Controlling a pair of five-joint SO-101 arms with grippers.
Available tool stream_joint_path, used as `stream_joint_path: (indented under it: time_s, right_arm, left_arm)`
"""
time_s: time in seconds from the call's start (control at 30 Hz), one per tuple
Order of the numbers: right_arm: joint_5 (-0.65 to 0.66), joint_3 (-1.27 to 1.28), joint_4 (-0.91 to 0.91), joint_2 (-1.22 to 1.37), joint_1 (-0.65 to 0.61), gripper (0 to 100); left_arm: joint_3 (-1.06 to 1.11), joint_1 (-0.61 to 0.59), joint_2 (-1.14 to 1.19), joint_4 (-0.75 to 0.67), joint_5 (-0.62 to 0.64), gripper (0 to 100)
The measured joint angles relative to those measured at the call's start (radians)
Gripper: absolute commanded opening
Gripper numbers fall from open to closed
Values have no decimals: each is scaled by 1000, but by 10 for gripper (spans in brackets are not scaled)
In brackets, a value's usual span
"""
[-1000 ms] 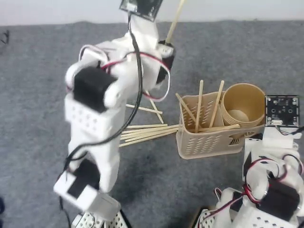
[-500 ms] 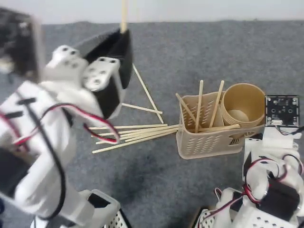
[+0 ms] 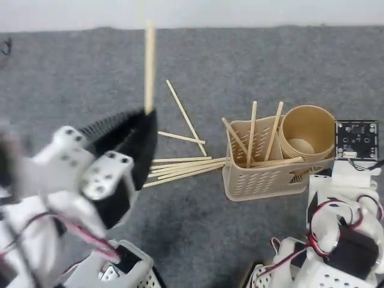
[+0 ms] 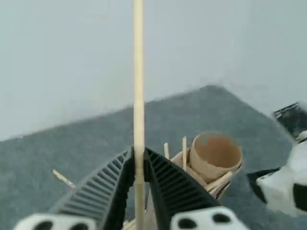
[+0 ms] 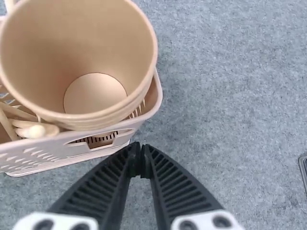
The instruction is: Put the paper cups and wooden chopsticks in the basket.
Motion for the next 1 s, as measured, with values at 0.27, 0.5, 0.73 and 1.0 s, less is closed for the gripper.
stream_joint_path:
  time_s: [0.27,0.5,0.73,1.0]
  right_arm:
    - [0,0,0,0,0,8]
    - [0,0,0,0,0,8]
    - [0,0,0,0,0,8]
    - [0,25,0,5,-2,8]
  left_arm:
    - [531,-164,-244,-333,-25,9]
    - [1063,-244,-506,-878,-25,9]
    - [1277,-150,-537,-1137,-31,9]
    - [1412,48,-402,-1398,-34,9]
